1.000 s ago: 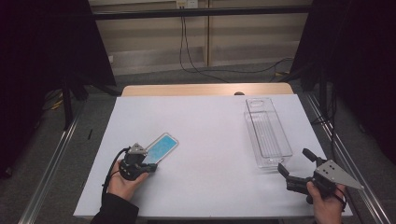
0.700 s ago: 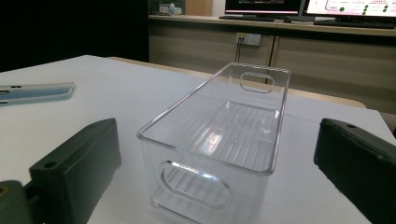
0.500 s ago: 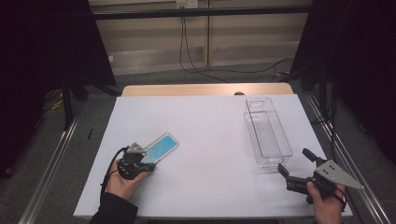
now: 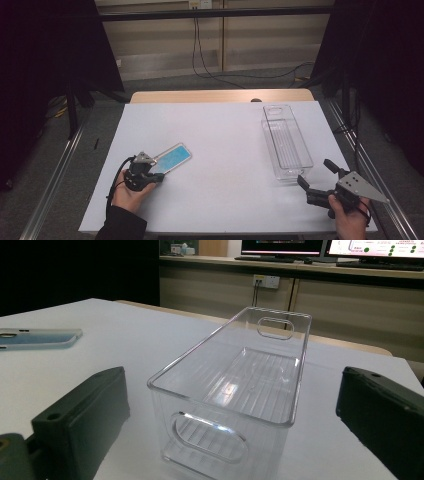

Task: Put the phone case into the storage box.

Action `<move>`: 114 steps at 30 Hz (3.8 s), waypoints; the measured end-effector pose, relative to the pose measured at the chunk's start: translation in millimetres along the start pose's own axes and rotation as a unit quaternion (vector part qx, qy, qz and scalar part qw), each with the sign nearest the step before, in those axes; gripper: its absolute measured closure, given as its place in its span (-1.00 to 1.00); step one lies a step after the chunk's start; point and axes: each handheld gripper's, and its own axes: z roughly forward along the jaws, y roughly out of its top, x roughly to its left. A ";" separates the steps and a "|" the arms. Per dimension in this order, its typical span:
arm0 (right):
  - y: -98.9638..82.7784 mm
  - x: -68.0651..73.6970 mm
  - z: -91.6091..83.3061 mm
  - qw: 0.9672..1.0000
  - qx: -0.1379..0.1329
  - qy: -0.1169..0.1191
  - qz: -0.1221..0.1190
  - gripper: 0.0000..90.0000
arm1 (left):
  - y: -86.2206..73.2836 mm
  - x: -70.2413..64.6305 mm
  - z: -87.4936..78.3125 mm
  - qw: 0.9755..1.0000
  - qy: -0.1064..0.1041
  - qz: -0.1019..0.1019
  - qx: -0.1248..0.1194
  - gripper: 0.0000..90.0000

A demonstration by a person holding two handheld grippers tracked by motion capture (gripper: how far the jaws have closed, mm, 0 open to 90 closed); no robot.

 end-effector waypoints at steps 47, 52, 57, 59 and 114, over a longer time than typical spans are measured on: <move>-0.1 0.0 0.6 1.000 0.002 -0.001 0.000 -1.00 | 11.7 21.5 7.8 1.000 0.011 -0.019 -0.006 1.00; -0.1 -0.1 0.6 1.000 0.001 -0.002 0.000 -1.00 | 12.4 22.4 8.6 1.000 0.012 -0.020 -0.008 1.00; -0.1 -0.2 0.4 1.000 0.001 -0.001 0.001 -1.00 | 13.8 26.0 9.5 1.000 0.011 -0.025 -0.008 1.00; -0.1 -0.3 0.3 1.000 0.001 -0.001 0.000 -1.00 | 14.1 28.9 9.8 1.000 0.006 -0.029 -0.009 1.00; -0.4 -0.6 0.9 1.000 0.003 -0.001 0.000 -1.00 | 47.2 47.1 30.7 0.997 0.073 -0.035 -0.004 1.00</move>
